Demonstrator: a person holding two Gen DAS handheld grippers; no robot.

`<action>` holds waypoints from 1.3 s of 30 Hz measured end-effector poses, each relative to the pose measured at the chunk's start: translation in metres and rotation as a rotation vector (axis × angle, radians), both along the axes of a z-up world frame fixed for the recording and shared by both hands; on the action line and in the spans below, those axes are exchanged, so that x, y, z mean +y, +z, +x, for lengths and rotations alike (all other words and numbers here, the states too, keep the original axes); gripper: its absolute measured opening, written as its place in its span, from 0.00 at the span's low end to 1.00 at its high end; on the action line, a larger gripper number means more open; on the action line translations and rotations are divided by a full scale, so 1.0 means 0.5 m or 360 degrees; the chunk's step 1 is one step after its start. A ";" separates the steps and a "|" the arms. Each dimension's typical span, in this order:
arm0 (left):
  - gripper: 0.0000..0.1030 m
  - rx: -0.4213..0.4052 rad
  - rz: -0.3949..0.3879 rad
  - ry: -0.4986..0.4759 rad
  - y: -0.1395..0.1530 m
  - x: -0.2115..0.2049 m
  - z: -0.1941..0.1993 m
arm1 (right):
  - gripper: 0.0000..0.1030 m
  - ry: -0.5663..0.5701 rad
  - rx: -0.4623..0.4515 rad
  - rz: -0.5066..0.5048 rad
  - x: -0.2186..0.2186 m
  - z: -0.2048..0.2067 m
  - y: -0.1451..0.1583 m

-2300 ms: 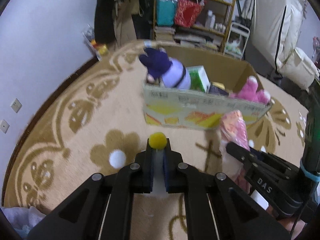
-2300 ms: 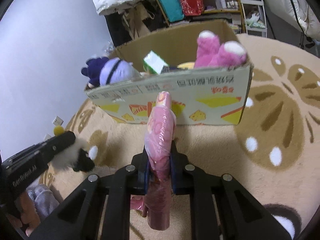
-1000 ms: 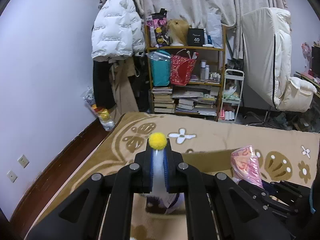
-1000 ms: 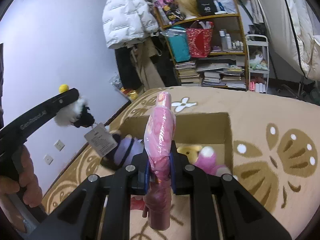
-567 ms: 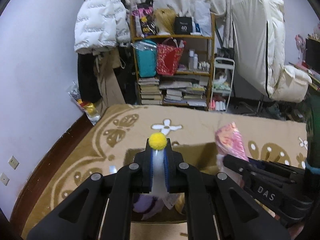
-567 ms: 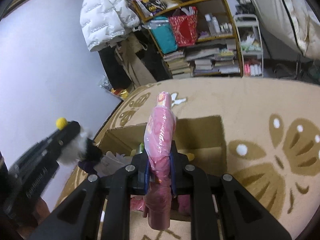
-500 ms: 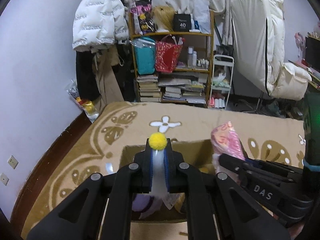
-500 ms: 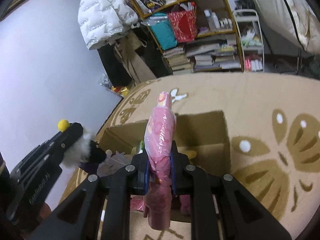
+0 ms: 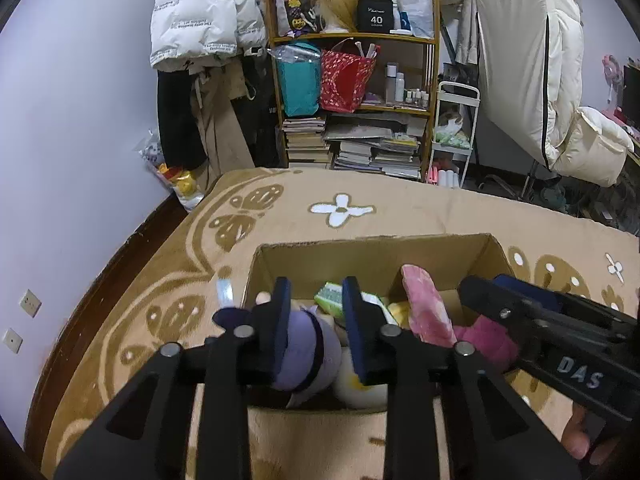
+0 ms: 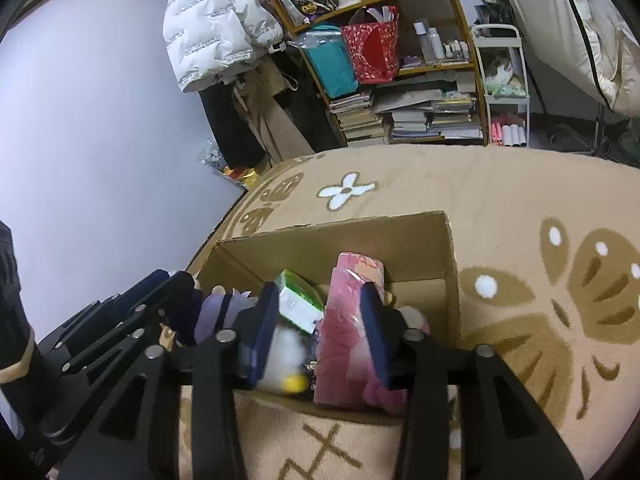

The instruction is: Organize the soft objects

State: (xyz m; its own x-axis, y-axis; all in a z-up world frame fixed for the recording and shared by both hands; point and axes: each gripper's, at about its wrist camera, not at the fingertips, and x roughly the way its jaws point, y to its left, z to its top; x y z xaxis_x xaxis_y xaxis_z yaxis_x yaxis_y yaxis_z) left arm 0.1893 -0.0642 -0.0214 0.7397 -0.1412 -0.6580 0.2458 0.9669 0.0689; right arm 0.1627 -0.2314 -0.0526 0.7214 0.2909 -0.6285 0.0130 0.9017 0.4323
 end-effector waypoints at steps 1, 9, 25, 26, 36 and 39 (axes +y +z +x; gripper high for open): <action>0.25 0.0017 -0.0011 0.0009 0.001 0.005 -0.004 | 0.54 -0.0001 -0.0006 -0.0004 0.000 -0.006 0.005; 0.47 0.0009 -0.0036 0.0060 0.032 0.041 -0.054 | 0.76 0.0026 -0.0067 -0.0074 0.004 -0.062 0.054; 1.00 -0.0237 -0.0098 0.0081 0.169 0.100 -0.202 | 1.00 -0.0044 -0.0273 -0.0154 0.013 -0.204 0.166; 1.00 -0.0241 -0.0111 0.0081 0.177 0.105 -0.211 | 1.00 -0.0044 -0.0282 -0.0158 0.013 -0.211 0.171; 1.00 -0.0359 -0.0127 0.0124 0.229 0.144 -0.312 | 1.00 -0.0066 -0.0396 -0.0234 0.007 -0.300 0.219; 1.00 -0.0402 -0.0129 0.0143 0.231 0.155 -0.339 | 1.00 -0.0074 -0.0443 -0.0255 0.010 -0.327 0.223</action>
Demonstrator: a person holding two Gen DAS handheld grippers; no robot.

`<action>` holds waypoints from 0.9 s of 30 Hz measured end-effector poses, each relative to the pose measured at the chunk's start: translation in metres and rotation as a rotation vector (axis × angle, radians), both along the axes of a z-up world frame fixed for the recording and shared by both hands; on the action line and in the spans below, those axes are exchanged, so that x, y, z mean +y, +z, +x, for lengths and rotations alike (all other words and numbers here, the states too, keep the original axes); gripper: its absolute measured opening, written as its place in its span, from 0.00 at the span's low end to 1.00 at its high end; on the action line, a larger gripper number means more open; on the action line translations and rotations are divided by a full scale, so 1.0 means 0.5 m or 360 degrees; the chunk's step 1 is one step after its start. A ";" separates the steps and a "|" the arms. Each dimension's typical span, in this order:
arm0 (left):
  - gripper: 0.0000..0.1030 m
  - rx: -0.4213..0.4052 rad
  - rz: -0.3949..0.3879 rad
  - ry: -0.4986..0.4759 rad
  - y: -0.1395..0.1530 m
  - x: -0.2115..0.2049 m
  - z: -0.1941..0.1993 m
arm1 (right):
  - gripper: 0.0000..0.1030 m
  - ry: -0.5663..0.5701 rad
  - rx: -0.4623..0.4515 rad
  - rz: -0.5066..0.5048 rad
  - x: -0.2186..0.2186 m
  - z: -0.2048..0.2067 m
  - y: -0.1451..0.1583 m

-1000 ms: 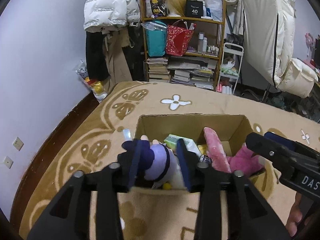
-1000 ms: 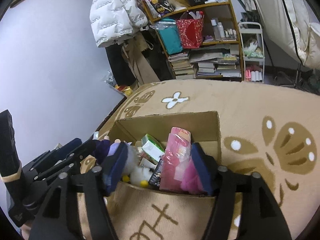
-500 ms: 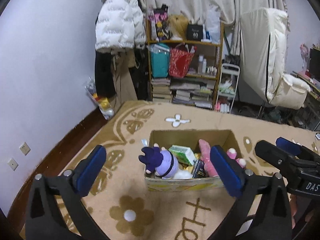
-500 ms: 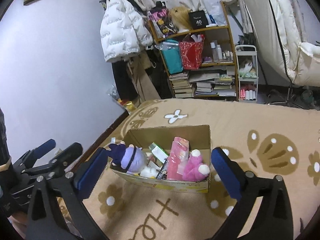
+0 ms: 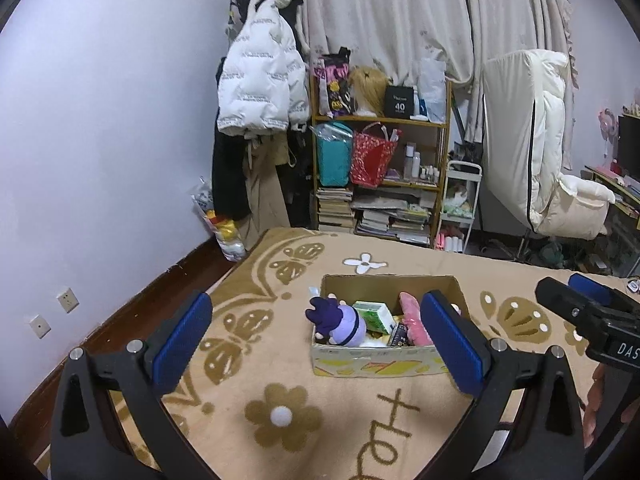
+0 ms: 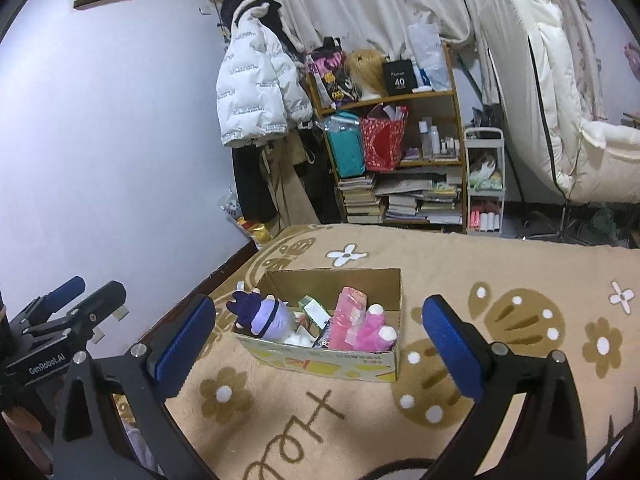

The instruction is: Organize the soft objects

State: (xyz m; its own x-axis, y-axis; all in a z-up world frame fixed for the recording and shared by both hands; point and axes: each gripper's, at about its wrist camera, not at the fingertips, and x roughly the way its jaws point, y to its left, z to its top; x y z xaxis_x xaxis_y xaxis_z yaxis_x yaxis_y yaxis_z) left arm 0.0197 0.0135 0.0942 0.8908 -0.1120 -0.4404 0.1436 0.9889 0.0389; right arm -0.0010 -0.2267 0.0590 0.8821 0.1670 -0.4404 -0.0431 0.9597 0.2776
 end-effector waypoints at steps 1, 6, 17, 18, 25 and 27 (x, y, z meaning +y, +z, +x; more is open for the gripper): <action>1.00 -0.0009 -0.0002 0.0003 -0.002 0.002 -0.005 | 1.00 -0.0001 -0.0020 -0.0007 0.001 -0.007 -0.001; 1.00 -0.0058 -0.0013 0.0012 -0.025 0.014 -0.032 | 1.00 -0.0019 -0.0050 -0.0028 0.003 -0.034 -0.012; 1.00 -0.0092 -0.0068 0.0054 -0.090 0.040 -0.054 | 1.00 0.0033 -0.0128 -0.0065 0.019 -0.068 -0.072; 1.00 -0.0093 -0.0076 0.0054 -0.095 0.040 -0.055 | 1.00 0.0043 -0.0126 -0.0056 0.020 -0.068 -0.080; 1.00 -0.0085 -0.0051 0.0048 -0.141 0.040 -0.047 | 1.00 0.0029 -0.0141 -0.0064 0.011 -0.072 -0.120; 1.00 -0.0047 -0.0060 0.0057 -0.155 0.041 -0.038 | 1.00 0.0024 -0.0140 -0.0067 0.006 -0.071 -0.132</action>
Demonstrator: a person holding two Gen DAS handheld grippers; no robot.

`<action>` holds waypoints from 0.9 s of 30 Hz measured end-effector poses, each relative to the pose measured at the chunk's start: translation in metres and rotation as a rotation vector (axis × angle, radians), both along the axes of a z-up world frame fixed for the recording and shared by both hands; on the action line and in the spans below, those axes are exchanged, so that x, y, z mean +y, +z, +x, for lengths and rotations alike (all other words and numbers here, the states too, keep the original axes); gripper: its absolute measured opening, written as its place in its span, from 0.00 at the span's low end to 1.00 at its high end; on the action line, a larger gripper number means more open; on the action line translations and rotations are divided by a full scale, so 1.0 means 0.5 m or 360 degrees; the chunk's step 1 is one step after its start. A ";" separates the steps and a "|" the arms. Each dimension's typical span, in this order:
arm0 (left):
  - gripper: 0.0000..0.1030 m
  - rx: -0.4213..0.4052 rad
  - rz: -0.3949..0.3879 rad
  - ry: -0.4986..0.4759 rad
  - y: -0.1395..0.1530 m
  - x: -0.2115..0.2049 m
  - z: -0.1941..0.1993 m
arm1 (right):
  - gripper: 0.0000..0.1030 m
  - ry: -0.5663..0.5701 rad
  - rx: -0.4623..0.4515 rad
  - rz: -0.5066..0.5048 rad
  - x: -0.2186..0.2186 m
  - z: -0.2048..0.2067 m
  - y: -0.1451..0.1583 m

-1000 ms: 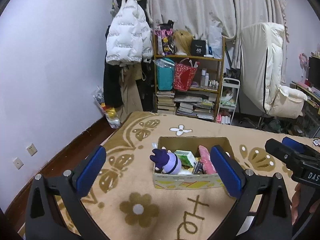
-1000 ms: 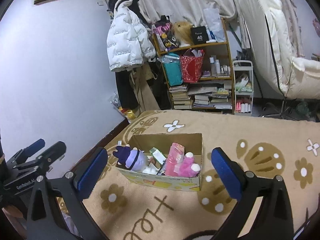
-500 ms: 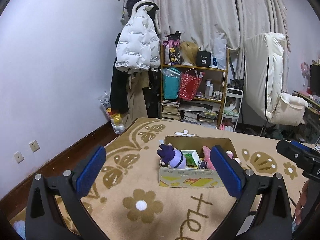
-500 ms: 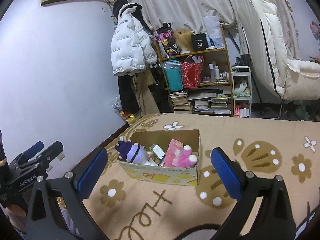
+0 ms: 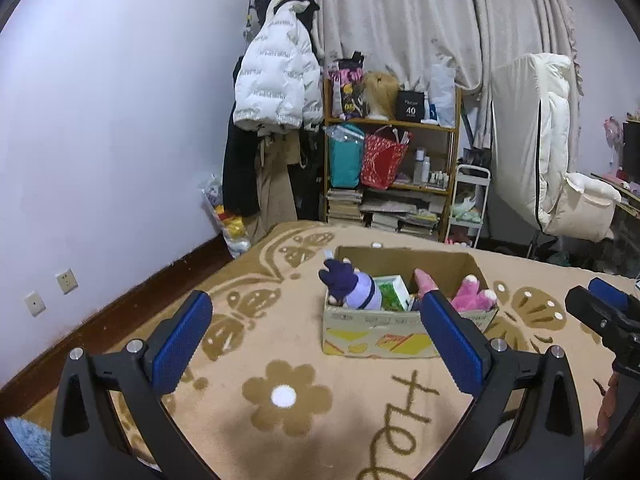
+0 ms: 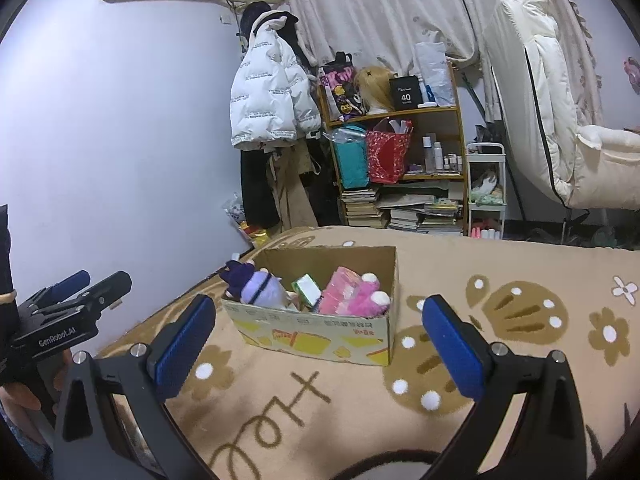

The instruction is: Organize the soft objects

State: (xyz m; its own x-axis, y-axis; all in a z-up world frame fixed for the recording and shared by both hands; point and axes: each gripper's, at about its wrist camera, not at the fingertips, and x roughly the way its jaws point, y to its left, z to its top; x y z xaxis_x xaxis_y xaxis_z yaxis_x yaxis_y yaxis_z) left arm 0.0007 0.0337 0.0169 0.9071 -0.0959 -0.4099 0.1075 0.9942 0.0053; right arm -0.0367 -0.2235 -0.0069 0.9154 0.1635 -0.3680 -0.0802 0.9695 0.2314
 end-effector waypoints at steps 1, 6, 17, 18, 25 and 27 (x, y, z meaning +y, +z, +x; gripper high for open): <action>1.00 0.0008 -0.0004 0.0002 -0.004 0.001 0.000 | 1.00 -0.0005 -0.0006 0.0002 -0.003 -0.001 -0.006; 1.00 0.0005 0.0046 0.0002 -0.013 -0.008 0.003 | 1.00 -0.0021 -0.0002 0.0002 -0.013 0.002 -0.023; 1.00 0.0031 0.0082 -0.0023 -0.024 -0.023 -0.003 | 1.00 -0.0019 0.0033 -0.0017 -0.010 0.010 -0.040; 1.00 0.0030 0.0090 -0.0021 -0.025 -0.025 -0.003 | 1.00 -0.0019 0.0037 -0.0018 -0.010 0.011 -0.041; 1.00 0.0034 0.0111 -0.0024 -0.025 -0.027 -0.003 | 1.00 -0.0018 0.0056 -0.0045 -0.009 0.011 -0.053; 1.00 0.0040 0.0130 -0.0025 -0.026 -0.030 -0.001 | 1.00 -0.0023 0.0056 -0.0048 -0.009 0.010 -0.053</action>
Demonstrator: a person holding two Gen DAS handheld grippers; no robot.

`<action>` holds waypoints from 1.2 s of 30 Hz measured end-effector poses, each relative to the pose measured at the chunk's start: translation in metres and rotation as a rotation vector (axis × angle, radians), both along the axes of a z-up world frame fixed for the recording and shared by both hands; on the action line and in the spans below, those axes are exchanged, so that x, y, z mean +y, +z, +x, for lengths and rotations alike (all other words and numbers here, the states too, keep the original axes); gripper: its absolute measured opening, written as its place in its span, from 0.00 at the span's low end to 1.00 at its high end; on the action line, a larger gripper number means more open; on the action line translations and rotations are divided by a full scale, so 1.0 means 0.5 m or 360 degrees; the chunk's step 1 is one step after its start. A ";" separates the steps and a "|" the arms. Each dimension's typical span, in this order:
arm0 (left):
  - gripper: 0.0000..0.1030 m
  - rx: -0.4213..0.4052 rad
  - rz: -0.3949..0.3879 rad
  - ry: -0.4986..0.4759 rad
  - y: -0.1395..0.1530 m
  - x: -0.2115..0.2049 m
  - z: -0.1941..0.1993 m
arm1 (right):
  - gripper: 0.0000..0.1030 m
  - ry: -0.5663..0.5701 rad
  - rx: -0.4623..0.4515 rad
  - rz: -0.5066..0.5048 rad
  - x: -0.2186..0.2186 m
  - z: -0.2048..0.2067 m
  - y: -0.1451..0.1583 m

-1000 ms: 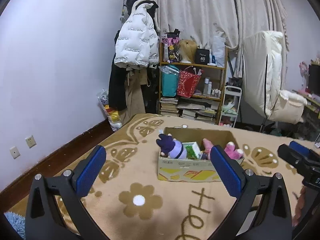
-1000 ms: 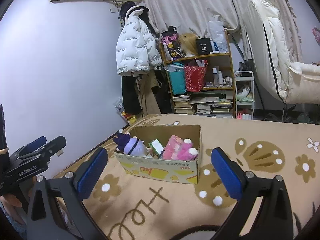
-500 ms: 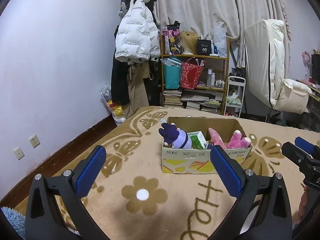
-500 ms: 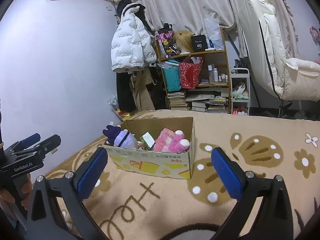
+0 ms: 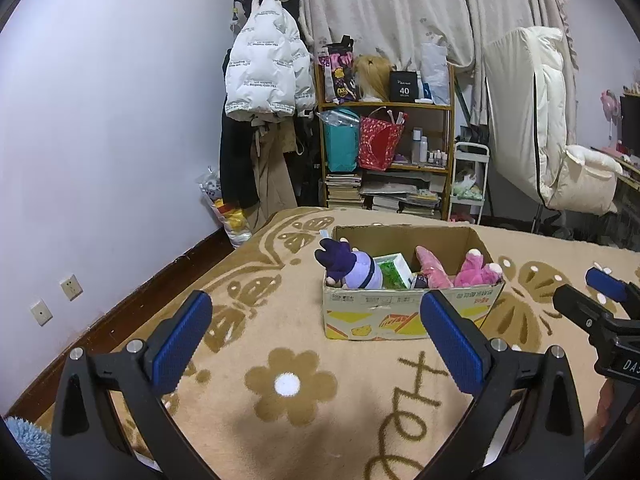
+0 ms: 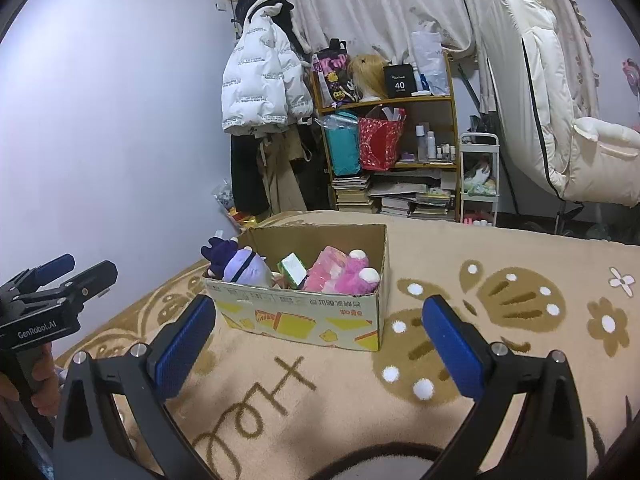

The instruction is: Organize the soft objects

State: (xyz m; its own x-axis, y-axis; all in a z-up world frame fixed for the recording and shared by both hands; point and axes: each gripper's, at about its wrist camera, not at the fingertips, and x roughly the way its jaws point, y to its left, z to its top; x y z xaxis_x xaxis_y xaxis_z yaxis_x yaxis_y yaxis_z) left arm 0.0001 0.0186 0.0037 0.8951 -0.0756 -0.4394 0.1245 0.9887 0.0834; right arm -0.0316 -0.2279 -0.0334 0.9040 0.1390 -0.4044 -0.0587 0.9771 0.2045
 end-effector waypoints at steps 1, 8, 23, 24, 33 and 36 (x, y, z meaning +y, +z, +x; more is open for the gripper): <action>1.00 -0.0001 0.0010 -0.0001 -0.001 -0.001 -0.001 | 1.00 0.0002 0.0001 0.0001 0.000 0.001 0.000; 1.00 -0.0002 0.0044 -0.0007 -0.003 -0.006 -0.003 | 1.00 0.0006 0.0001 0.0003 -0.003 0.001 0.000; 1.00 0.0000 0.0072 -0.0021 -0.012 -0.003 0.000 | 1.00 -0.0001 0.0007 0.0006 -0.008 -0.003 -0.013; 1.00 0.0002 0.0073 -0.0021 -0.013 -0.001 0.000 | 1.00 -0.0001 0.0008 0.0006 -0.009 -0.004 -0.014; 1.00 0.0026 0.0073 -0.0033 -0.015 0.006 0.004 | 1.00 0.0002 0.0008 0.0004 -0.011 -0.004 -0.012; 1.00 0.0026 0.0076 -0.0030 -0.014 0.008 0.004 | 1.00 0.0003 0.0008 -0.0001 -0.011 -0.003 -0.011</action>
State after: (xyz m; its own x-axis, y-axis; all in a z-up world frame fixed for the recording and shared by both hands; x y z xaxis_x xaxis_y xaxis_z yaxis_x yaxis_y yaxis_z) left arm 0.0021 0.0229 -0.0034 0.8865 -0.0709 -0.4573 0.1446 0.9811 0.1282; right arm -0.0333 -0.2335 -0.0391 0.9018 0.1401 -0.4089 -0.0594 0.9772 0.2040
